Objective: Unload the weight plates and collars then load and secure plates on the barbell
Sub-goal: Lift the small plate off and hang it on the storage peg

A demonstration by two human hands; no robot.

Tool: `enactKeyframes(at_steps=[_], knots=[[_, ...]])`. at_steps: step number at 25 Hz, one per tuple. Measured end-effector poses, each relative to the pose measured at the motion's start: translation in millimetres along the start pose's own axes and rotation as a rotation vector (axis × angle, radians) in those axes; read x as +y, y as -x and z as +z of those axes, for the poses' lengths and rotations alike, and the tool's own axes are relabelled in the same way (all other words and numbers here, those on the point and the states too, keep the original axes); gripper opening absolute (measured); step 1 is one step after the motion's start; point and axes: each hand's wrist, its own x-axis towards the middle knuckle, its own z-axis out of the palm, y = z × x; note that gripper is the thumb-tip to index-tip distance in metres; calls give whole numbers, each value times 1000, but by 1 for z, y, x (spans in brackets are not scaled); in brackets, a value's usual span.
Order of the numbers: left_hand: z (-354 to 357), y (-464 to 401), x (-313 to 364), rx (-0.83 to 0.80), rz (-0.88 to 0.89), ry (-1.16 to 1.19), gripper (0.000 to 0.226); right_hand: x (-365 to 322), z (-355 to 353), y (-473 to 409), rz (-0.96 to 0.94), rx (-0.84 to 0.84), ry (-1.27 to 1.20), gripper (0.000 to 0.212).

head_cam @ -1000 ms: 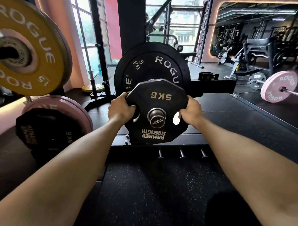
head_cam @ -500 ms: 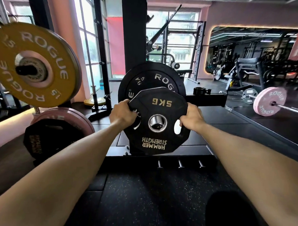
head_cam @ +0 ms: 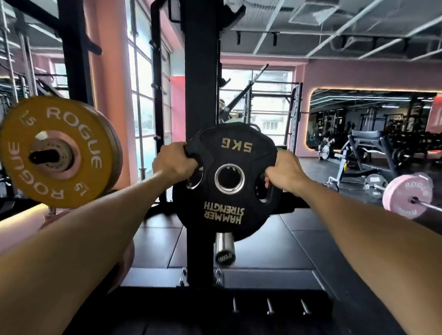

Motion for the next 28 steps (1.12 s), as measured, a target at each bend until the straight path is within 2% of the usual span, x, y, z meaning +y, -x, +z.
enactKeyframes(at_steps=[2,6,9,12,19,22,24,28], knots=[[1,-40,13,12,-8,-23,9,-5,-12,-45,-23,-7,44,16],[-28,-126,51,0,3,-48,12,-46,-48,-127,-7,-50,51,12],[-81,-196,94,16,-6,-41,3,-104,-92,-193,20,-61,-1,16],[-140,-263,137,35,-20,-40,4,-163,-137,-260,25,-73,-26,16],[-287,-397,212,76,-67,-54,4,-312,-226,-383,-69,-64,-33,13],[-335,-418,223,118,-82,-56,10,-362,-239,-408,-96,-53,0,9],[-365,-426,216,138,-80,-69,5,-394,-236,-411,-123,-52,20,7],[-428,-428,164,140,-38,-142,6,-458,-200,-395,-160,-80,4,8]])
